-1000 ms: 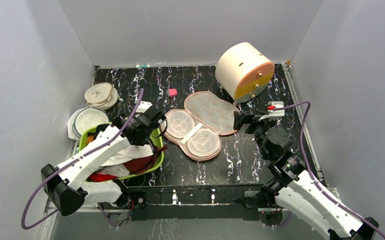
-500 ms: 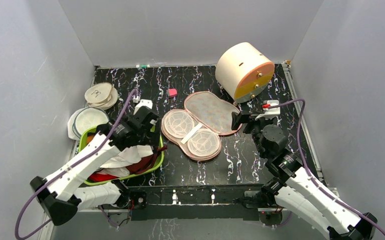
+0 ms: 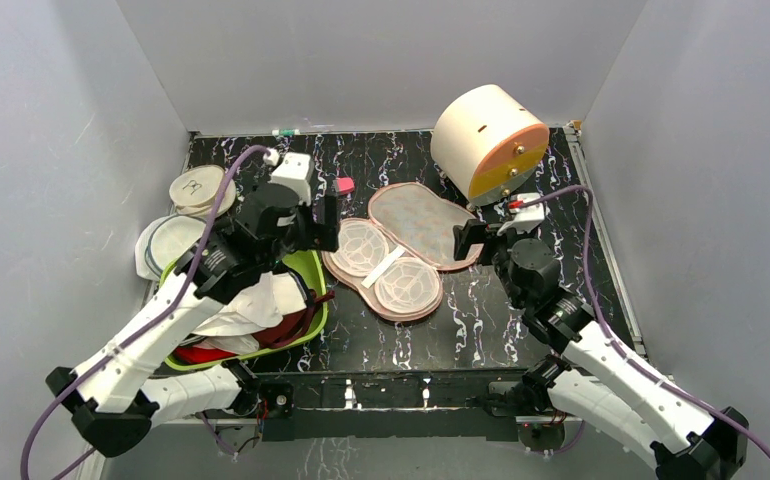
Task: Unzip the laundry bag and remove the bra
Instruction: Place the bra in the bin, then close the laundry bag at the center of the board, then reset both arms
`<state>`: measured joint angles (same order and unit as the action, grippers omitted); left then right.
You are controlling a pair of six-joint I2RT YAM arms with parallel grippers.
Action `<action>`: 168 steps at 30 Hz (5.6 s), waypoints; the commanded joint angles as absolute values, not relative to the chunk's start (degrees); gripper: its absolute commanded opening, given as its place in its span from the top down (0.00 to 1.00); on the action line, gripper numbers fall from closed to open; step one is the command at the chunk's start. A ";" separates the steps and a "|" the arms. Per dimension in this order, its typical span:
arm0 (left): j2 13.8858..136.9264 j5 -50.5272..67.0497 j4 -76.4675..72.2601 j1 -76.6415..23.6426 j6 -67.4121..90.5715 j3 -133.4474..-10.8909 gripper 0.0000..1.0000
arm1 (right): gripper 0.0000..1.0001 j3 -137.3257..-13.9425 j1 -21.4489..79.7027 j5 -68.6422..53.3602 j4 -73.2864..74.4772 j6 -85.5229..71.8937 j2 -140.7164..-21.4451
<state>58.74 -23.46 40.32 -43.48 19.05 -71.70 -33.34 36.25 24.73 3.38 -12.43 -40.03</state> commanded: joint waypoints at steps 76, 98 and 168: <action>65.24 -14.56 -8.35 -44.56 -0.43 -57.03 0.02 | 0.95 -30.33 -6.88 -42.14 -46.95 -46.39 -98.27; 64.87 -17.97 -8.91 -44.56 -0.52 -56.35 0.02 | 1.00 -28.66 28.39 -12.90 -16.07 0.16 -65.37; 67.68 -38.42 -9.76 -43.81 -1.23 -56.25 0.01 | 0.07 -39.53 35.13 -5.97 -11.76 -11.33 -69.05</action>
